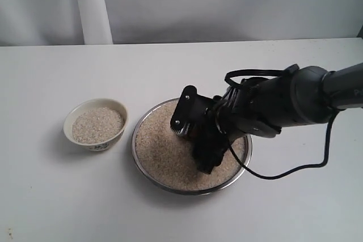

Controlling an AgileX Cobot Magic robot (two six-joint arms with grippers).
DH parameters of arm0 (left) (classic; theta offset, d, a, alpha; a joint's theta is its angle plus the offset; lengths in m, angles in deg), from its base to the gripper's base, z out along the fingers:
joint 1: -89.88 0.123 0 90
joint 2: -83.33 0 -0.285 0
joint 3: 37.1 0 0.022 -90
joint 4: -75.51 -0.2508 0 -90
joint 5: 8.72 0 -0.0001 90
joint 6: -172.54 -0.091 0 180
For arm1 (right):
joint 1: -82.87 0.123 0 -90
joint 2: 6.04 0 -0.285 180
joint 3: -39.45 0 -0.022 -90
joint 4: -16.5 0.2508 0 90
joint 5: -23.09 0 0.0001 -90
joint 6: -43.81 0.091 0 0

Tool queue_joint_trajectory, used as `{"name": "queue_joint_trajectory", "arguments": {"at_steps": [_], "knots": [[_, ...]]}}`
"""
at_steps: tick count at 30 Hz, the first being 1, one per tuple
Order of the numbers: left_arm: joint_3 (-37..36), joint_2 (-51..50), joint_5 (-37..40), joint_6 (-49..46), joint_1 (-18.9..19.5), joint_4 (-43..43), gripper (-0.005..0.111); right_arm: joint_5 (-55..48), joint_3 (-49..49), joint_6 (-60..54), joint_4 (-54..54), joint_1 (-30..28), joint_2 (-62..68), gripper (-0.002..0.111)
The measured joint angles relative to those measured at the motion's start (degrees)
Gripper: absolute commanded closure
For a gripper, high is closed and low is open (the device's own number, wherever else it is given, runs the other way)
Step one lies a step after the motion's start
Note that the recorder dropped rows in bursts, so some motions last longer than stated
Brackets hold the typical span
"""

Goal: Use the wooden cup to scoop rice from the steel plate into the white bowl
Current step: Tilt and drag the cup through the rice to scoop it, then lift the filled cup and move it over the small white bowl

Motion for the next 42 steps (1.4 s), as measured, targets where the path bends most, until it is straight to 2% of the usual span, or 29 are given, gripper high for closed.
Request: {"name": "queue_joint_trajectory", "arguments": {"at_steps": [14,29,32,36,39,42], "knots": [[0.00,0.00,0.00,0.00,0.00,0.00,0.107,11.79,-3.40,3.84,4.02,-1.25,-4.24,0.108],[0.00,0.00,0.00,0.00,0.00,0.00,0.107,11.53,-1.38,4.83,6.26,-1.04,-14.19,0.108],[0.00,0.00,0.00,0.00,0.00,0.00,0.107,5.53,5.31,4.83,7.15,0.49,-14.19,0.108],[0.00,0.00,0.00,0.00,0.00,0.00,0.107,-4.03,14.79,4.43,6.45,5.82,-13.49,0.108],[0.00,0.00,0.00,0.00,0.00,0.00,0.107,-14.43,24.83,4.02,5.19,8.96,-8.11,0.108],[0.00,0.00,0.00,0.00,0.00,0.00,0.107,-20.15,31.30,2.50,4.97,11.05,-2.60,0.108]]}}
